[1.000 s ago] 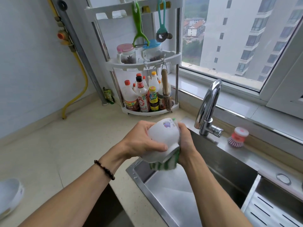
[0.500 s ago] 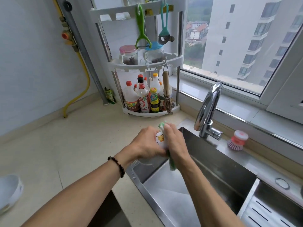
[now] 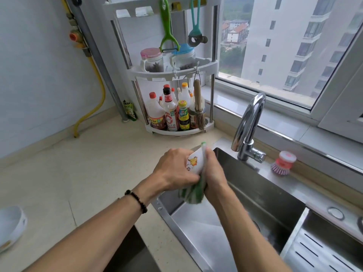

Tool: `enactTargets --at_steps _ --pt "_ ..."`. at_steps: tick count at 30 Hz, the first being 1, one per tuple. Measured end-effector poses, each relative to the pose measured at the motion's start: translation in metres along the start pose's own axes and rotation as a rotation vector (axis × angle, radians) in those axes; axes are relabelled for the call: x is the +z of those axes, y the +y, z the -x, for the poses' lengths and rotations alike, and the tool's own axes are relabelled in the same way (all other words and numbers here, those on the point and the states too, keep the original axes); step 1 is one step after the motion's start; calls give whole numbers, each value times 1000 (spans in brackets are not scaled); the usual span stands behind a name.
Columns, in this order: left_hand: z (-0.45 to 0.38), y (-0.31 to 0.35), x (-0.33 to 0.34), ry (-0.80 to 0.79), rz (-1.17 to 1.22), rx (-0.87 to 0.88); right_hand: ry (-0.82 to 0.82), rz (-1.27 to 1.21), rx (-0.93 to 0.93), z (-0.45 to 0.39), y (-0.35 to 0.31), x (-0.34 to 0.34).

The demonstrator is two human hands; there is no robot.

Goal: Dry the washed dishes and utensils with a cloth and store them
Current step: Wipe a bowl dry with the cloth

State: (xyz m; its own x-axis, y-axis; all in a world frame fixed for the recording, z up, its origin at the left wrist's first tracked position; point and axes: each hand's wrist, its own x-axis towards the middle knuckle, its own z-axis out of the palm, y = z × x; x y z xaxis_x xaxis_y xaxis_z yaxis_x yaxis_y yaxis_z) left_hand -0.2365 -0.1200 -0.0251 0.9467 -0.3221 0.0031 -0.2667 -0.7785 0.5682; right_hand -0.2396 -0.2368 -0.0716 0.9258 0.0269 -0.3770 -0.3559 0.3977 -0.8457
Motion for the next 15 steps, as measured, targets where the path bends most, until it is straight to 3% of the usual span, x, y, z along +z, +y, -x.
enactTargets --at_steps 2,6,8,11,15 --pt "0 0 1 10 95 -29 10 21 9 -4 -4 -6" --pt "-9 6 -4 8 58 -46 44 392 -168 0 2 4" --pt "-10 9 -7 -45 74 -11 28 219 -122 1 -1 1" --pt "-4 12 -17 -97 313 -3 -37 -112 48 -3 -15 -19" --pt "3 6 -20 -181 594 -40 -25 -149 83 -6 -15 -32"
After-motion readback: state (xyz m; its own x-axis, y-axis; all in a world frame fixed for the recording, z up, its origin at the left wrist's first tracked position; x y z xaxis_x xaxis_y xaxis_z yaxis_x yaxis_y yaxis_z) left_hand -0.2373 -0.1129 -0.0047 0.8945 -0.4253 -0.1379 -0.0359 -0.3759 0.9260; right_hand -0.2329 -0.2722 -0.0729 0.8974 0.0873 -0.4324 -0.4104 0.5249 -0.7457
